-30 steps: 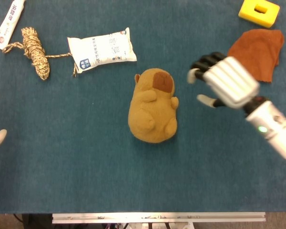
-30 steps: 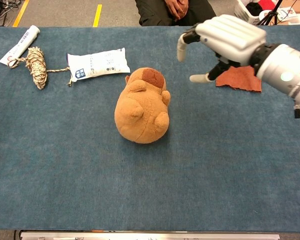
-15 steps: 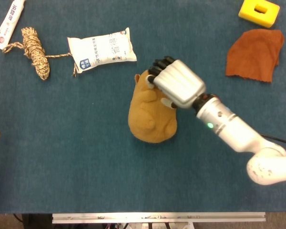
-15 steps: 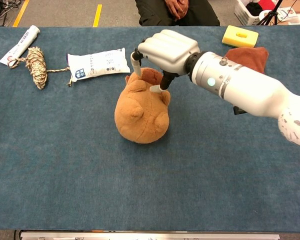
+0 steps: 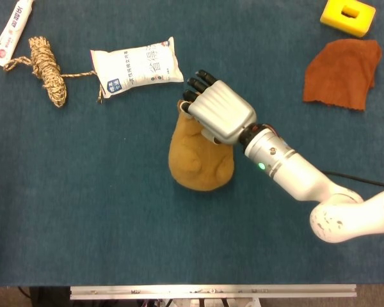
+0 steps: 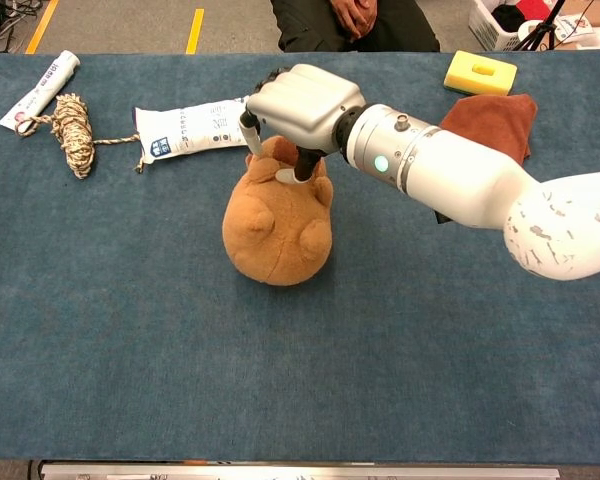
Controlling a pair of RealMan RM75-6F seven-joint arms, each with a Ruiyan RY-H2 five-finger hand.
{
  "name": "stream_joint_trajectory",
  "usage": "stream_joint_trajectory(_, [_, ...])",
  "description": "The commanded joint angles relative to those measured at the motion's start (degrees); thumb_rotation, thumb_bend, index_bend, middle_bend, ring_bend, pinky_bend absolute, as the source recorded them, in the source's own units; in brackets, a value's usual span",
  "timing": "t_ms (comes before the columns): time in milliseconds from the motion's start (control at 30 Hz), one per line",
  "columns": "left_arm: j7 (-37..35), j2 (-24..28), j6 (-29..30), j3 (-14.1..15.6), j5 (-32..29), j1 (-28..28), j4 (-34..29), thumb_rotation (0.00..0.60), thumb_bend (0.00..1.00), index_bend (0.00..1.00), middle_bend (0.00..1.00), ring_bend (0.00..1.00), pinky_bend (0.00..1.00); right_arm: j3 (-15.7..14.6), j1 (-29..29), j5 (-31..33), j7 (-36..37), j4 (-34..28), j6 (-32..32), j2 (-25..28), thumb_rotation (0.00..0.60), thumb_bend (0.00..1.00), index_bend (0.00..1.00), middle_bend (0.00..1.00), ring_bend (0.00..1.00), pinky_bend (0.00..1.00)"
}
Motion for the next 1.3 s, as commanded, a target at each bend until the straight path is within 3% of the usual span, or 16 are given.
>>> stream_joint_trajectory(33, [-0.1, -0.1, 0.2, -0.1, 0.2, 0.1, 0.2, 0.6, 0.17, 0.25, 0.2, 0.09, 0.14, -0.6, 0.8, 0.4, -0.6, 0.4, 0.7, -0.6, 0.6, 0.27, 0.45, 0.31, 0.12, 0.02])
stream_joint_trajectory(367, [-1.1, -0.3, 1.0, -0.3, 0.4, 0.4, 0.9, 0.6, 0.17, 0.25, 0.2, 0.09, 0.14, -2.5, 2.7, 2.1, -0.2, 2.2, 1.2, -2.2, 0.6, 0.31, 0.45, 0.3, 0.1, 0.0])
stream_joint_trajectory(567, [-1.1, -0.4, 1.2, -0.3, 0.7, 0.4, 0.9, 0.6, 0.17, 0.25, 0.2, 0.09, 0.14, -2.8, 2.8, 1.4, 1.4, 3.1, 2.4, -3.1, 0.6, 0.33, 0.58, 0.33, 0.1, 0.0])
stream_joint_trajectory(700, [-1.0, -0.4, 1.2, -0.4, 0.8, 0.4, 0.8, 0.6, 0.17, 0.25, 0.2, 0.09, 0.14, -3.1, 2.6, -0.4, 2.9, 3.2, 2.9, -2.9, 0.6, 0.32, 0.58, 0.33, 0.1, 0.0])
stream_joint_trajectory(767, [-0.9, -0.4, 1.1, -0.3, 0.8, 0.3, 0.8, 0.6, 0.17, 0.25, 0.2, 0.09, 0.14, -3.4, 2.4, -1.3, 3.6, 3.3, 3.1, -2.7, 0.6, 0.31, 0.53, 0.33, 0.1, 0.0])
stream_joint_trajectory(933, [-0.6, -0.7, 1.6, -0.5, 1.3, 0.3, 1.0, 0.6, 0.17, 0.25, 0.2, 0.09, 0.14, -3.7, 2.3, -1.6, 4.2, 3.1, 3.3, -2.2, 0.6, 0.31, 0.27, 0.27, 0.04, 0.0])
stream_joint_trajectory(1000, [-0.7, -0.7, 1.9, -0.5, 1.4, 0.5, 1.1, 0.6, 0.17, 0.25, 0.2, 0.09, 0.14, -3.9, 2.3, -1.7, 4.2, 2.9, 3.4, -2.0, 0.6, 0.31, 0.21, 0.26, 0.03, 0.0])
stream_joint_trajectory(1300, [-0.8, -0.8, 2.5, -0.4, 1.9, 0.7, 1.0, 0.6, 0.17, 0.25, 0.2, 0.09, 0.14, -4.2, 2.8, -0.7, 3.9, 2.4, 3.1, -2.0, 0.6, 0.31, 0.21, 0.26, 0.03, 0.0])
